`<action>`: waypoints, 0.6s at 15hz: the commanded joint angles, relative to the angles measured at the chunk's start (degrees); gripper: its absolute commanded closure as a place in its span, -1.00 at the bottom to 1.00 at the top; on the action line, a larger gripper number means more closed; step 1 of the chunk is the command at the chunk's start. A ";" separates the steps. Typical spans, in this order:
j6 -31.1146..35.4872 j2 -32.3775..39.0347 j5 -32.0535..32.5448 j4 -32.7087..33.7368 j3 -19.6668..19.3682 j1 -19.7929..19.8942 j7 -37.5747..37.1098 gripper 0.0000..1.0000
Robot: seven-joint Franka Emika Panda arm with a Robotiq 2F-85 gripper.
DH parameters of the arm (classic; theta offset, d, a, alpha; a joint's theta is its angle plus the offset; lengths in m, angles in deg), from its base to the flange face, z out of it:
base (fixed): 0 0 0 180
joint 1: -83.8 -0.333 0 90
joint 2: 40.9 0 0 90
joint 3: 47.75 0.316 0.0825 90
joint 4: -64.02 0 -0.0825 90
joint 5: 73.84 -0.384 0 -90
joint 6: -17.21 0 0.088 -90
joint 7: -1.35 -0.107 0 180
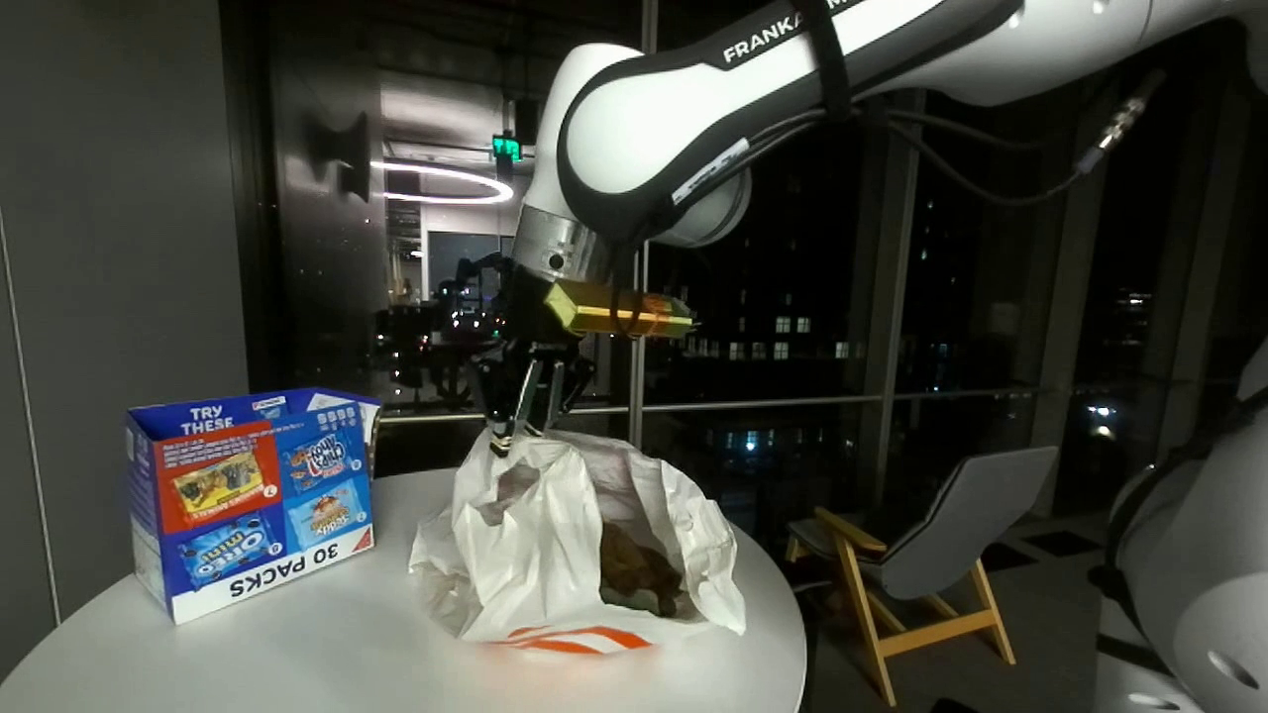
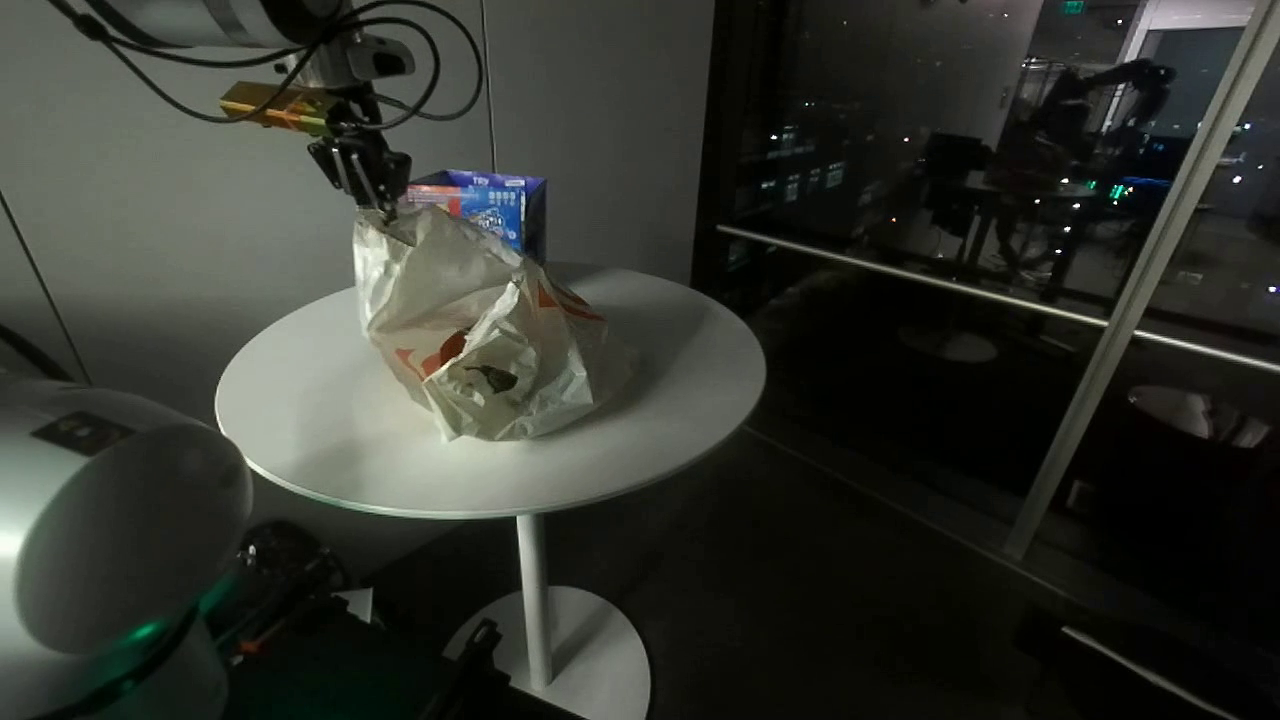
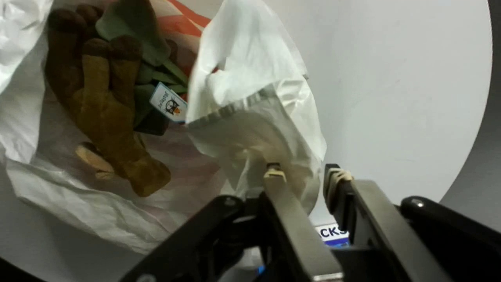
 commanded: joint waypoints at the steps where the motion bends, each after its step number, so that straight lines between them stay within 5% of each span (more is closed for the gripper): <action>1: -6.17 0.12 -1.18 1.44 -0.30 0.75 -1.79 -0.35; 5: -12.00 -4.45 -0.05 0.20 -0.02 2.41 -8.31 -0.93; 9: -14.97 -8.42 -1.84 -0.67 -0.70 3.40 -10.95 -1.00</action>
